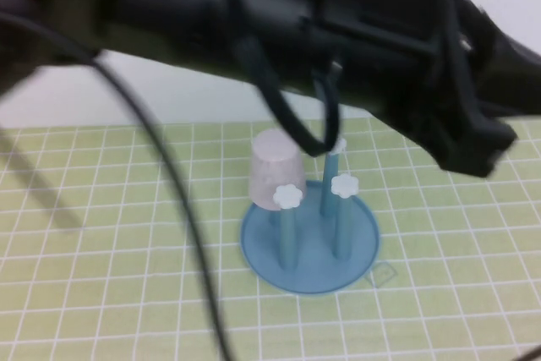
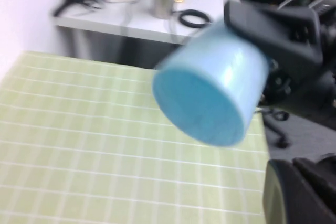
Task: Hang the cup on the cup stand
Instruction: Adjust the cup with two arms, then place the cup on the cup holder
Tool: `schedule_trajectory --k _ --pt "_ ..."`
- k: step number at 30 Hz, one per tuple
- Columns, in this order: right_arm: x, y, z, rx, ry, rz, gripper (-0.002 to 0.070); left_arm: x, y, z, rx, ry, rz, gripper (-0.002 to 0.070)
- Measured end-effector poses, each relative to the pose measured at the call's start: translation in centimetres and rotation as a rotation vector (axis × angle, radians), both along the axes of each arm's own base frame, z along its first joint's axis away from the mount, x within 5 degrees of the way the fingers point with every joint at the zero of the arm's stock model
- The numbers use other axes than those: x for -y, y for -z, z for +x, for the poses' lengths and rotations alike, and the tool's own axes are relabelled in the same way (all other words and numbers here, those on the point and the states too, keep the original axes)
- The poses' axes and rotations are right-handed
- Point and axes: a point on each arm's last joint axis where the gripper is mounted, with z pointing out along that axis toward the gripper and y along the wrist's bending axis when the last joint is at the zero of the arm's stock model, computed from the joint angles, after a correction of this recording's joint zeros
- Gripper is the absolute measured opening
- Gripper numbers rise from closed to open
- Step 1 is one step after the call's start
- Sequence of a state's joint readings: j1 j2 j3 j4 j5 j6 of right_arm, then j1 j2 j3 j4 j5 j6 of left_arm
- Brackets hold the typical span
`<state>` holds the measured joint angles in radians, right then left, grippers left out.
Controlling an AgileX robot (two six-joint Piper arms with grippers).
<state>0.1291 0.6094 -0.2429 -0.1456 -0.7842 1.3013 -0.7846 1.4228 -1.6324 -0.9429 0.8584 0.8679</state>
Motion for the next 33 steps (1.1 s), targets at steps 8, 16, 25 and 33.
schedule_trajectory --k 8,16,25,33 --pt "-1.9 -1.2 2.5 -0.035 -0.051 -0.339 0.0575 -5.0 -2.6 -2.0 0.113 -0.244 0.078 0.0" --pt "-3.8 0.6 8.5 -0.164 -0.158 -0.597 0.0574 -9.6 -3.6 -3.4 0.15 -0.481 0.188 0.0" --pt "-6.3 3.5 16.7 -0.165 -0.328 -0.784 0.0573 -12.7 -1.9 -4.4 0.146 -0.661 0.184 0.0" --pt "-8.5 4.8 22.8 -0.115 -0.424 -0.951 0.0573 -15.3 -0.4 -4.1 0.178 -0.886 0.212 0.0"
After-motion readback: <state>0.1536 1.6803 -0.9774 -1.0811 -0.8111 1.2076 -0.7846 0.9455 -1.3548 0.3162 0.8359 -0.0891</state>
